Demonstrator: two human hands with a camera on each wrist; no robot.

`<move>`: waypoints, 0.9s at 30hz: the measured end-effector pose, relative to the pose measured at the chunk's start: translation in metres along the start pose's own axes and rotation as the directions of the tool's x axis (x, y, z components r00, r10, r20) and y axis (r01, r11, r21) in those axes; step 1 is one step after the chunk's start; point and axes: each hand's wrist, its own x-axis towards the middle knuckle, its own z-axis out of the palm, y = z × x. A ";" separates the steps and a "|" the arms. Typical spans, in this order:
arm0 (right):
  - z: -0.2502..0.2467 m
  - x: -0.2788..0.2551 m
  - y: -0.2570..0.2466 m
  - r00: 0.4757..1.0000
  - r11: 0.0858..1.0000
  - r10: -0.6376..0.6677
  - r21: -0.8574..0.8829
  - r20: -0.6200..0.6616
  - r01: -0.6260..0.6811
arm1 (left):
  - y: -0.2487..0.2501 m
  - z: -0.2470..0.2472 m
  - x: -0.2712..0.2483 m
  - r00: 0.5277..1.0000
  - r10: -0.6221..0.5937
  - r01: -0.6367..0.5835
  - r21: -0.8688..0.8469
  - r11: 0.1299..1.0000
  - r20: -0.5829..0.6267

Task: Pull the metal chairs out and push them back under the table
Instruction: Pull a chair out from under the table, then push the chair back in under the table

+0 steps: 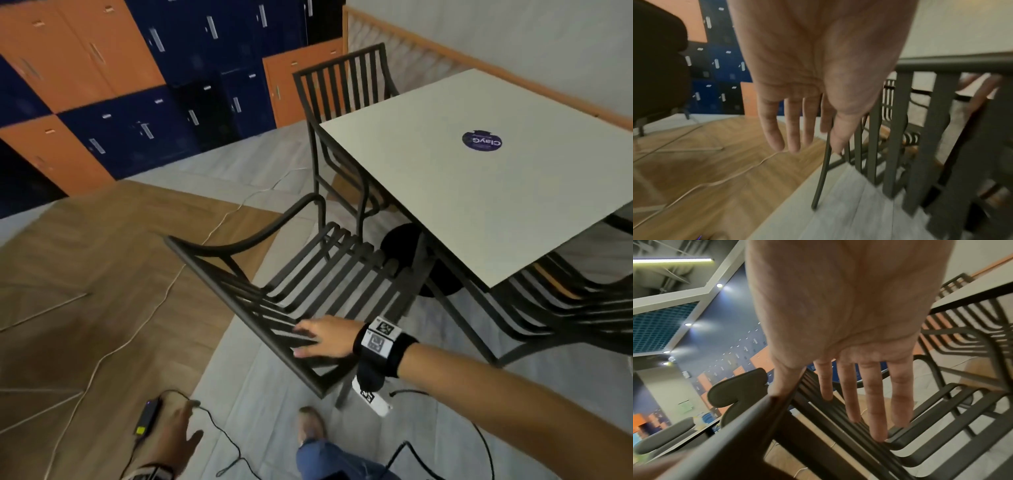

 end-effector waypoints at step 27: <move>0.069 0.071 -0.109 0.556 0.703 0.679 0.207 -0.480 -0.680 | 0.095 -0.213 0.330 0.377 0.611 -0.905 0.416 0.084 0.696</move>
